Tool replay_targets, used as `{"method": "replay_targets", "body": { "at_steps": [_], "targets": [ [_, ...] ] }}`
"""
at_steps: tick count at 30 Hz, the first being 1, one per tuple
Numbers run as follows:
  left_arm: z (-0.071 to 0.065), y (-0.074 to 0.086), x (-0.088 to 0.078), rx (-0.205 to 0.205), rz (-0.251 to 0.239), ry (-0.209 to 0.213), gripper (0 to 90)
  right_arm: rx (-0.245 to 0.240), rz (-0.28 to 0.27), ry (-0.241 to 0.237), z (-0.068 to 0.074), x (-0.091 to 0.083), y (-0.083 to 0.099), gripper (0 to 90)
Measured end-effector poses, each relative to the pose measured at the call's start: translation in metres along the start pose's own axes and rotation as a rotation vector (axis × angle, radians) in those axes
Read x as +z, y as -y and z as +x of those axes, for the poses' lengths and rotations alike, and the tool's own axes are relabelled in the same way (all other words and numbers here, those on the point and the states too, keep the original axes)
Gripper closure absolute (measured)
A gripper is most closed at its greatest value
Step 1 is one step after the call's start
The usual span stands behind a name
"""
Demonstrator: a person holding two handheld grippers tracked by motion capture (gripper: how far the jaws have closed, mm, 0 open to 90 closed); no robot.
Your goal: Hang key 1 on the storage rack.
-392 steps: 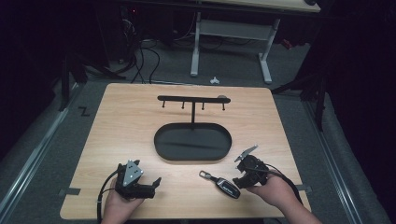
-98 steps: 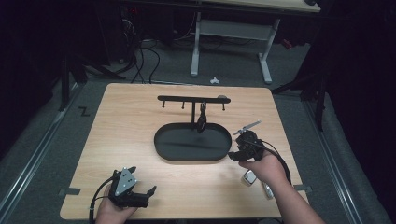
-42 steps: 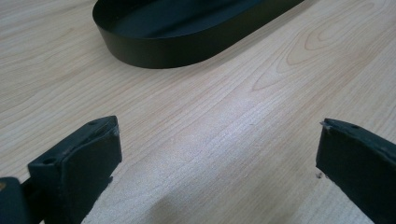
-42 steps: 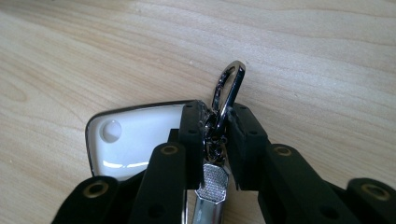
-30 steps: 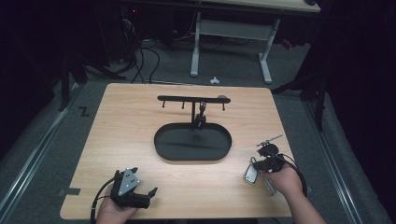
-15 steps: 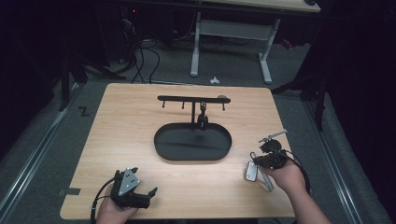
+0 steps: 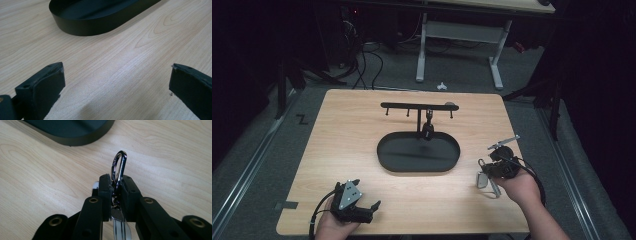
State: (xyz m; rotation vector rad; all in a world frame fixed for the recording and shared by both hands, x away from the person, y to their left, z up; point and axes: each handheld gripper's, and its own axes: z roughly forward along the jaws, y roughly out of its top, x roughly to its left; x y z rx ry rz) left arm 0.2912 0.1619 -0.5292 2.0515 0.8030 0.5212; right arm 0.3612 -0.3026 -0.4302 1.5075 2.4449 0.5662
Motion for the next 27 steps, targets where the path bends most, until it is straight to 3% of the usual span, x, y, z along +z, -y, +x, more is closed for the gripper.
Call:
{"method": "replay_targets", "body": {
  "at_steps": [27],
  "targets": [
    [0.001, 0.000, 0.000, 0.001, -0.001, 0.001, 0.8, -0.052, -0.050, 0.026, 0.016, -0.028, -0.029, 80.2]
  ]
}}
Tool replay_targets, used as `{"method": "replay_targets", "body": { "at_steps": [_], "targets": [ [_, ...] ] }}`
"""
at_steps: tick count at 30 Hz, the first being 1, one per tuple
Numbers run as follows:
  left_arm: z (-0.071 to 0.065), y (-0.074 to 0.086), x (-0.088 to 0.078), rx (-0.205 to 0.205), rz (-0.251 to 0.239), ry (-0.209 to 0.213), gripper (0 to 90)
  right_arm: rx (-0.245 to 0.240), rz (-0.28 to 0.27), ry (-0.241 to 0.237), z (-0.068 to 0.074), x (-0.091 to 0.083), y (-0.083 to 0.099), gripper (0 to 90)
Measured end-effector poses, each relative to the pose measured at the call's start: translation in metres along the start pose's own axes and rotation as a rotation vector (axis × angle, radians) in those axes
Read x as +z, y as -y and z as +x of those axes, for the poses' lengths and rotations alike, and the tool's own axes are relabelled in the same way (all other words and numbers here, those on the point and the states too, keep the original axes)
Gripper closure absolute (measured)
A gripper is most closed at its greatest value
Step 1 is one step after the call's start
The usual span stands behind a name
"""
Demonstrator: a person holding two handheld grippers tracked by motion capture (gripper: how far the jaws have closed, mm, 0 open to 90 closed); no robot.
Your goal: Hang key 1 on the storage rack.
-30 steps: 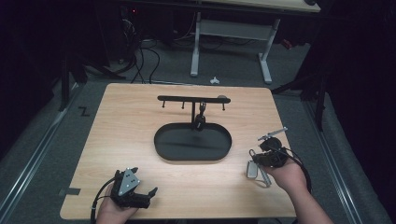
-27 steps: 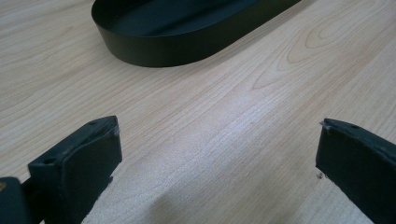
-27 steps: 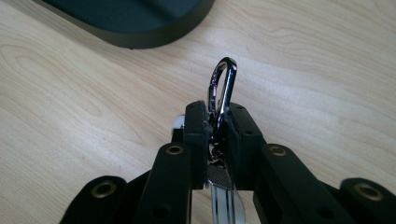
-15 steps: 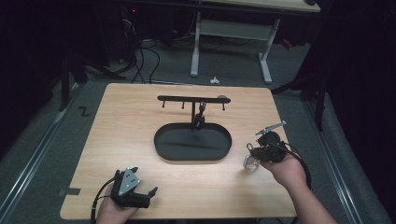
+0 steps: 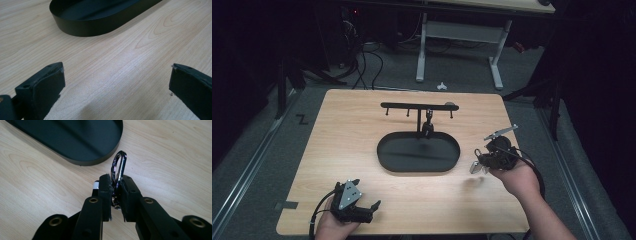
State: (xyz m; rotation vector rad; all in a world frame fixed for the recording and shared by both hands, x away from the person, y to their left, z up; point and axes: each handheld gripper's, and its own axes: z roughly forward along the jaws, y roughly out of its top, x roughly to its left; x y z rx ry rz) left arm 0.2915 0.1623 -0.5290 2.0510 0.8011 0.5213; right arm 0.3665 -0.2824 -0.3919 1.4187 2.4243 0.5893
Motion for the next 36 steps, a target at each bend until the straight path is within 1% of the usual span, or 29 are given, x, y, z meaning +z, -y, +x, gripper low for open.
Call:
{"method": "replay_targets", "body": {
  "at_steps": [9, 15, 19, 22, 24, 25, 28, 30, 34, 36],
  "targets": [
    [0.000, 0.000, 0.000, 0.002, -0.001, -0.001, 0.8, -0.027, -0.018, 0.011, 0.005, -0.011, -0.014, 80.2],
    [-0.001, -0.001, 0.000, 0.004, -0.011, 0.002, 0.8, -0.040, -0.036, 0.003, 0.010, -0.013, -0.024, 80.2],
    [-0.001, -0.001, 0.001, 0.002, -0.016, 0.009, 0.9, -0.040, -0.047, -0.007, 0.012, -0.014, -0.029, 80.2],
    [-0.001, -0.003, 0.002, -0.002, -0.027, 0.014, 0.9, -0.041, -0.043, -0.010, 0.014, -0.013, -0.034, 80.2],
    [-0.001, -0.004, 0.003, 0.003, -0.025, 0.019, 0.9, -0.047, -0.050, -0.011, 0.015, -0.014, -0.037, 80.2],
    [-0.001, -0.004, 0.003, 0.003, -0.027, 0.020, 0.9, -0.042, -0.051, -0.013, 0.015, -0.015, -0.039, 80.2],
    [0.000, -0.005, 0.003, 0.000, -0.036, 0.022, 0.9, -0.043, -0.060, -0.016, 0.018, -0.016, -0.044, 80.2],
    [0.000, -0.006, 0.003, 0.002, -0.042, 0.021, 0.9, -0.048, -0.059, -0.017, 0.019, -0.015, -0.047, 80.2],
    [0.000, -0.006, 0.004, 0.004, -0.034, 0.023, 0.9, -0.058, -0.053, -0.011, 0.022, -0.015, -0.053, 80.2],
    [0.001, -0.006, 0.004, -0.001, -0.039, 0.022, 0.9, -0.063, -0.051, -0.009, 0.023, -0.015, -0.057, 80.2]
  ]
}}
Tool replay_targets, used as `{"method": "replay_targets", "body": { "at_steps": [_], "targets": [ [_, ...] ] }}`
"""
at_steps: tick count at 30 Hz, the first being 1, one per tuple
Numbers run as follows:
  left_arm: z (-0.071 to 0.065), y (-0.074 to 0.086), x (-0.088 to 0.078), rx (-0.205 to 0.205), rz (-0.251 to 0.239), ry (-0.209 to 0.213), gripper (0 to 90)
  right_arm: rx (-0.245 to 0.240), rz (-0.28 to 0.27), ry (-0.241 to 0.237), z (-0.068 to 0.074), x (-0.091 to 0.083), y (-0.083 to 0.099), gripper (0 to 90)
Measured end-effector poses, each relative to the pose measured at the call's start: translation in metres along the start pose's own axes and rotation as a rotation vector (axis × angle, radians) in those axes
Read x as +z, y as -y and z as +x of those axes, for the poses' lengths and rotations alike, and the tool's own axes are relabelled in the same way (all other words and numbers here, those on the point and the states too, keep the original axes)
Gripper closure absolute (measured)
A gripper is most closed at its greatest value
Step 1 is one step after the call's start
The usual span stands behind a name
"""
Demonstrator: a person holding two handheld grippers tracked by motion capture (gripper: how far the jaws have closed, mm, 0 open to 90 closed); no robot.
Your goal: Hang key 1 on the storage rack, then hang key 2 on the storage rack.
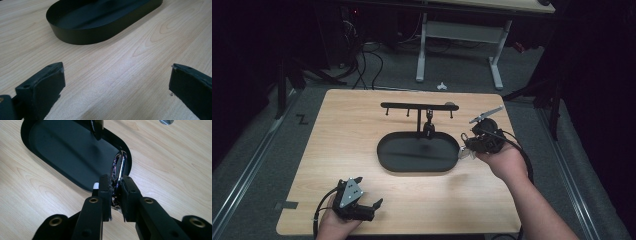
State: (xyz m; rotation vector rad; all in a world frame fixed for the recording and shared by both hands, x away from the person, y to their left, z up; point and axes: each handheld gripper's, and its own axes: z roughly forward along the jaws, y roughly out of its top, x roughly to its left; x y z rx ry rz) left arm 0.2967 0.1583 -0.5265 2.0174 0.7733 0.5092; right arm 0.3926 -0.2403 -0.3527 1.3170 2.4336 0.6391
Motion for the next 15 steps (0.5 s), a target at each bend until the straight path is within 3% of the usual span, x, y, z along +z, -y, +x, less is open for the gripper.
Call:
{"method": "replay_targets", "body": {
  "at_steps": [15],
  "targets": [
    [0.001, 0.002, -0.005, 0.001, 0.002, -0.006, 0.9, -0.044, -0.029, 0.000, 0.012, -0.003, -0.036, 80.3]
  ]
}}
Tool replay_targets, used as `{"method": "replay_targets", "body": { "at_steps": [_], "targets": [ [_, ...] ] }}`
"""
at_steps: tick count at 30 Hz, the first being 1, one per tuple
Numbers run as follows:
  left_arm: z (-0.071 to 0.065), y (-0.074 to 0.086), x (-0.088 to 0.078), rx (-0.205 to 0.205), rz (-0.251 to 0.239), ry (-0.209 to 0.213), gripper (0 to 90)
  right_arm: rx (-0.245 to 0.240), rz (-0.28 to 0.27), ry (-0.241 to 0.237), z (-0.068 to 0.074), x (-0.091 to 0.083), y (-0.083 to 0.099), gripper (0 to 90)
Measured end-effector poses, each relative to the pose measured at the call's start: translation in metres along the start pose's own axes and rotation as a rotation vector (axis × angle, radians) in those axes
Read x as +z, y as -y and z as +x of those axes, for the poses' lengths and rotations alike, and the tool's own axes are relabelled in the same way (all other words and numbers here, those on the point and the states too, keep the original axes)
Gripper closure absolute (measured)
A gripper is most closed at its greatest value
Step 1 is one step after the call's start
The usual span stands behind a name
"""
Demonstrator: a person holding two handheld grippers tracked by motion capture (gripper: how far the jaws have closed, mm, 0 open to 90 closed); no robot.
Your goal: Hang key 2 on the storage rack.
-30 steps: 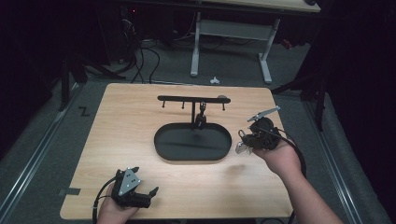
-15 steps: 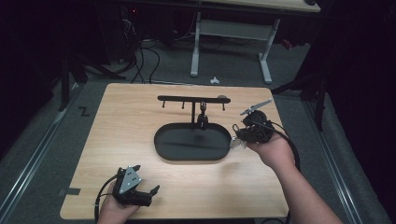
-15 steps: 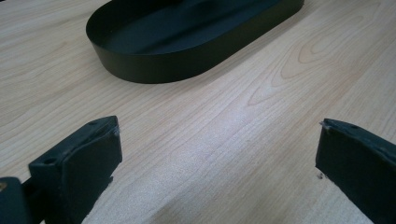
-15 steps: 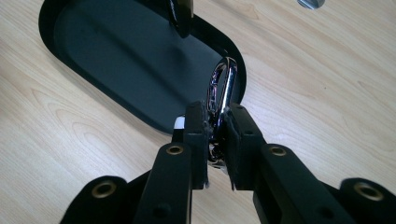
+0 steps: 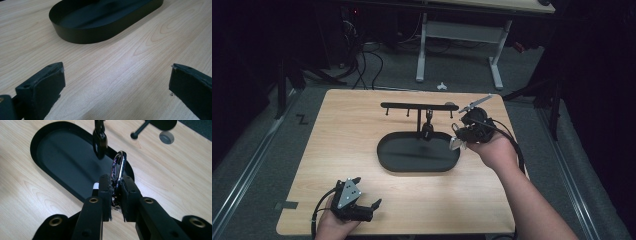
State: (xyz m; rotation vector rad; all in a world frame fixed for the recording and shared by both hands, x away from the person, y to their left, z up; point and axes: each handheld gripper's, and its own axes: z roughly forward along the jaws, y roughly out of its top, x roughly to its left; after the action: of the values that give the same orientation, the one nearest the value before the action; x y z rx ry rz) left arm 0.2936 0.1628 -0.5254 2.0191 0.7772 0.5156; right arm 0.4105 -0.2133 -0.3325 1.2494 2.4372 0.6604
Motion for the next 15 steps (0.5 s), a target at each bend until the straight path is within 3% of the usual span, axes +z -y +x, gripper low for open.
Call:
{"method": "replay_targets", "body": {
  "at_steps": [6, 15],
  "targets": [
    [-0.001, 0.000, -0.003, 0.003, 0.001, -0.008, 0.9, -0.008, -0.017, 0.004, 0.001, 0.001, -0.010, 80.3],
    [-0.002, 0.002, -0.005, 0.004, 0.009, -0.008, 1.0, 0.024, -0.027, 0.005, -0.008, 0.007, -0.017, 80.3]
  ]
}}
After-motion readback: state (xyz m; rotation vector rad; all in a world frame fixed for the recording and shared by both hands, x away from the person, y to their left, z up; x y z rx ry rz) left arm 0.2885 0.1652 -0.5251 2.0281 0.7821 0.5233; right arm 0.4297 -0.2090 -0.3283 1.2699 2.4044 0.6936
